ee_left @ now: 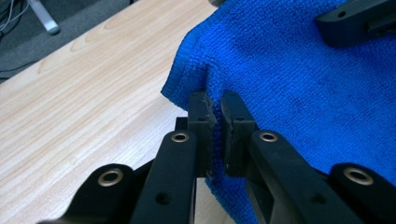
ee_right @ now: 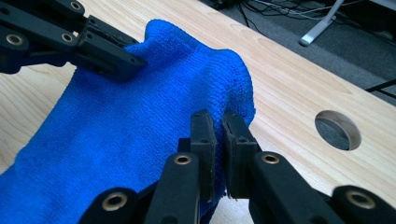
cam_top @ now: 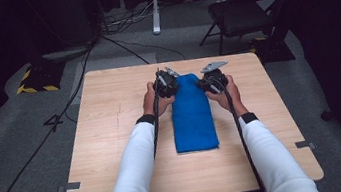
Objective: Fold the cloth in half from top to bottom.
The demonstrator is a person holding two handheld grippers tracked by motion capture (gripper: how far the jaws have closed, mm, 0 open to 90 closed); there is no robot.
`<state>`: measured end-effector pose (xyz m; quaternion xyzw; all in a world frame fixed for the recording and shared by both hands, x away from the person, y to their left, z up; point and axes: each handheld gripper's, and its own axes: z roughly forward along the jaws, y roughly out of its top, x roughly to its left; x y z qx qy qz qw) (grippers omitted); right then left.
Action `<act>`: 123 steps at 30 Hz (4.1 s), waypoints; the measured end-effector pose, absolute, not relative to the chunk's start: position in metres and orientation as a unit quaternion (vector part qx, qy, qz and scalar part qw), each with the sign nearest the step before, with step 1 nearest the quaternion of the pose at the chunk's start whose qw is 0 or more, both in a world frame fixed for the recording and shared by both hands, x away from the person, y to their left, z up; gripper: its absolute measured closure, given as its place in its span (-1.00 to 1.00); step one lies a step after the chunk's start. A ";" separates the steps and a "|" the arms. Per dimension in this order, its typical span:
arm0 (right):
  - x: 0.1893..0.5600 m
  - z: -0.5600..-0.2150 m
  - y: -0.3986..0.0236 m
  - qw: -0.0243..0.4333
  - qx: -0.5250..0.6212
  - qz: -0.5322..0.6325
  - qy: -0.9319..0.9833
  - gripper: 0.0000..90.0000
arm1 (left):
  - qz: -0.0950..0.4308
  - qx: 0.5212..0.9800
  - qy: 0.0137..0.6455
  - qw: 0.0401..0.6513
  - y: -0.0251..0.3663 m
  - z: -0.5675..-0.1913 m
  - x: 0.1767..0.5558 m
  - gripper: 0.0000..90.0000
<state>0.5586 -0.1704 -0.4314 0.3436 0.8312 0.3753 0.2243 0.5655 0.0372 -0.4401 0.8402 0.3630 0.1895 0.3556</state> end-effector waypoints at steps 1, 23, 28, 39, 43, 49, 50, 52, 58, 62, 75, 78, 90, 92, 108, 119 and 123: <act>0.558 -0.430 -0.171 0.226 0.342 0.375 0.831 0.88 | 0.191 0.840 0.363 0.355 0.038 -0.438 0.564 0.84; 0.501 -0.425 -0.189 0.214 0.282 0.417 0.837 0.87 | 0.200 0.855 0.274 0.392 0.051 -0.432 0.503 0.82; 0.484 -0.426 -0.191 0.206 0.260 0.429 0.840 0.86 | 0.204 0.857 0.257 0.399 0.055 -0.435 0.487 0.80; 0.452 -0.439 -0.195 0.168 0.209 0.424 0.865 0.82 | 0.188 0.870 0.210 0.404 0.066 -0.456 0.450 0.61; 0.441 -0.446 -0.199 0.153 0.203 0.417 0.873 0.78 | 0.175 0.874 0.201 0.405 0.070 -0.464 0.437 0.55; 0.420 -0.461 -0.201 0.142 0.190 0.398 0.886 0.62 | 0.164 0.890 0.174 0.388 0.075 -0.475 0.413 0.44; 0.417 -0.463 -0.203 0.139 0.189 0.396 0.888 0.58 | 0.165 0.892 0.170 0.385 0.074 -0.475 0.411 0.39; 0.413 -0.466 -0.206 0.137 0.192 0.394 0.888 0.50 | 0.165 0.899 0.159 0.375 0.074 -0.473 0.403 0.37; 0.398 -0.472 -0.220 0.130 0.195 0.378 0.896 0.27 | 0.144 0.904 0.160 0.369 0.081 -0.470 0.385 0.19; 0.390 -0.474 -0.228 0.131 0.207 0.375 0.894 0.17 | 0.136 0.909 0.165 0.357 0.085 -0.472 0.373 0.09; 0.370 -0.472 -0.258 0.139 0.254 0.384 0.877 0.00 | 0.132 0.916 0.174 0.337 0.108 -0.477 0.338 -0.08; 0.372 -0.470 -0.261 0.150 0.265 0.387 0.870 -0.03 | 0.139 0.904 0.202 0.349 0.113 -0.474 0.341 -0.17; 0.401 -0.468 -0.233 0.173 0.268 0.384 0.866 -0.13 | 0.174 0.869 0.240 0.397 0.090 -0.453 0.380 -0.43; 0.407 -0.469 -0.226 0.168 0.268 0.385 0.867 -0.13 | 0.163 0.865 0.241 0.409 0.082 -0.452 0.390 -0.43; 0.414 -0.490 -0.205 0.133 0.253 0.358 0.889 -0.15 | 0.124 0.907 0.214 0.340 0.054 -0.490 0.400 -0.44; 0.411 -0.494 -0.204 0.115 0.256 0.368 0.886 -0.13 | 0.106 0.901 0.226 0.354 0.063 -0.495 0.391 -0.42; 0.406 -0.494 -0.201 0.112 0.250 0.370 0.888 -0.12 | 0.097 0.903 0.221 0.356 0.070 -0.493 0.384 -0.45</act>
